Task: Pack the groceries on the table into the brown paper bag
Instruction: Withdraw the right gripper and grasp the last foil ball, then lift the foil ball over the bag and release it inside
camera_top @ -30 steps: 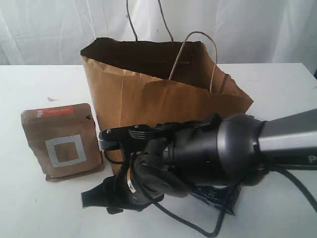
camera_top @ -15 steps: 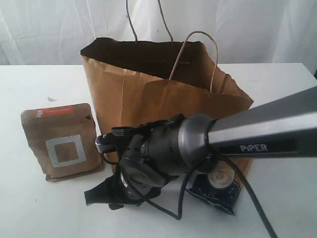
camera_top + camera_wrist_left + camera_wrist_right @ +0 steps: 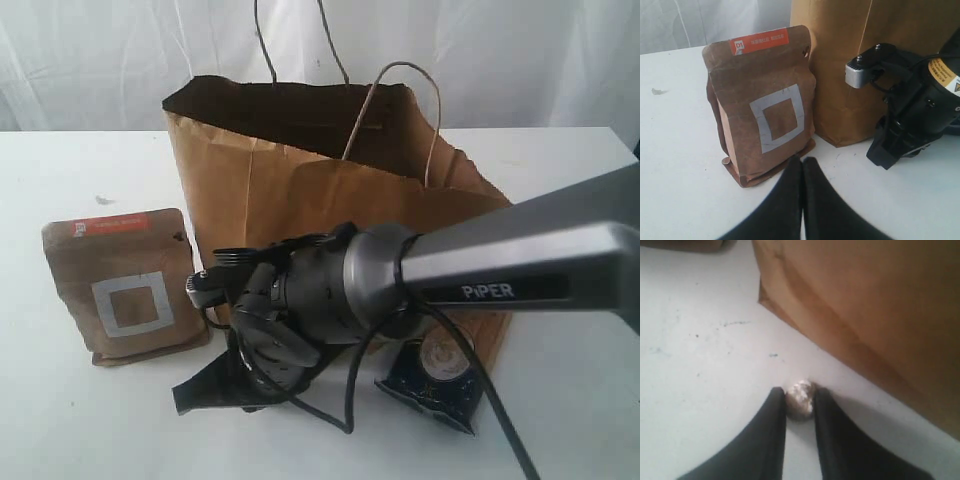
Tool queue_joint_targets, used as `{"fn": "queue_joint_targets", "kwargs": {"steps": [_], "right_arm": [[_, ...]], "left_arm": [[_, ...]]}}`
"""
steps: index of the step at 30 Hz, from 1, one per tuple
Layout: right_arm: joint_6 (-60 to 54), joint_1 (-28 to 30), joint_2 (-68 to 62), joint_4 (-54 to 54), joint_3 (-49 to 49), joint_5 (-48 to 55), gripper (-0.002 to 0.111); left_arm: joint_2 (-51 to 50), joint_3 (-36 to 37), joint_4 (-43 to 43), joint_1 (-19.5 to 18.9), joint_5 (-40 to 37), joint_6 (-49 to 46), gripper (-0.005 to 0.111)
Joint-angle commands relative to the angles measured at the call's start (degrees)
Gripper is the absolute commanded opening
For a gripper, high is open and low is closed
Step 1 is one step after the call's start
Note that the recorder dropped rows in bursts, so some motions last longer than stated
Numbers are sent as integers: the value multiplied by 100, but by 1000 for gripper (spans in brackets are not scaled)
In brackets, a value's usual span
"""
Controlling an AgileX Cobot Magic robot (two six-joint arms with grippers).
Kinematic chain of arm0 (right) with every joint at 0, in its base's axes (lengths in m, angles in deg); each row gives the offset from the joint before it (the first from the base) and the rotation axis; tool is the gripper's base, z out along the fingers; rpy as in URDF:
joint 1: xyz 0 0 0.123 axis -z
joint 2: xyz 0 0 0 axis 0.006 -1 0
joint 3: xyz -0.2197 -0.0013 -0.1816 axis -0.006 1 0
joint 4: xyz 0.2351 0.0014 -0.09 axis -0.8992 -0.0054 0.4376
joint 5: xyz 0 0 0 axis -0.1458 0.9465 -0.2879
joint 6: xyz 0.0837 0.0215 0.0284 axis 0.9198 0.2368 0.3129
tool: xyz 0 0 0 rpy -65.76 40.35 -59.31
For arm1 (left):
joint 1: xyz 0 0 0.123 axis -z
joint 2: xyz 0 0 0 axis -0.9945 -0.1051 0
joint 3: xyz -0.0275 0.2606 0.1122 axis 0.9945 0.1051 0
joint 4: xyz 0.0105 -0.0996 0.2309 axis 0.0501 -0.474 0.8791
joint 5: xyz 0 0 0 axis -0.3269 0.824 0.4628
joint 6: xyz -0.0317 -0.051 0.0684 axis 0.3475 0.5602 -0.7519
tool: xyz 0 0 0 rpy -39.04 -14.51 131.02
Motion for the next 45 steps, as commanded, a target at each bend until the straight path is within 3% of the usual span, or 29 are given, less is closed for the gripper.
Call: {"fn": "queue_joint_targets", "kwargs": {"steps": [1,9,15,21,30,36,40,45], "right_arm": [[-640,-265,263,-292,43,255,0],[-1721,-1119,1808,-377,-60,411,0],[-1669,-1186,2765,398,-485,965,0],[-1393,-588,3089,1279,-1105,1668,0],[-1406,446,2717,1268,-1870,2006,0],[-1766,761,2298,808,-2109,2196,0],[-2202,801,2168,561,-2109,2196,14],[-2194,801,2212,606,-2121,2013,50]], "left_arm": [[30,26,-5,-22,-2,35,1],[30,26,-5,-22,-2,35,1],[30,26,-5,-22,-2,35,1],[30,26,-5,-22,-2,35,1],[30,26,-5,-22,-2,35,1],[30,26,-5,-22,-2,35,1],[30,26,-5,-22,-2,35,1],[30,26,-5,-22,-2,35,1]]}}
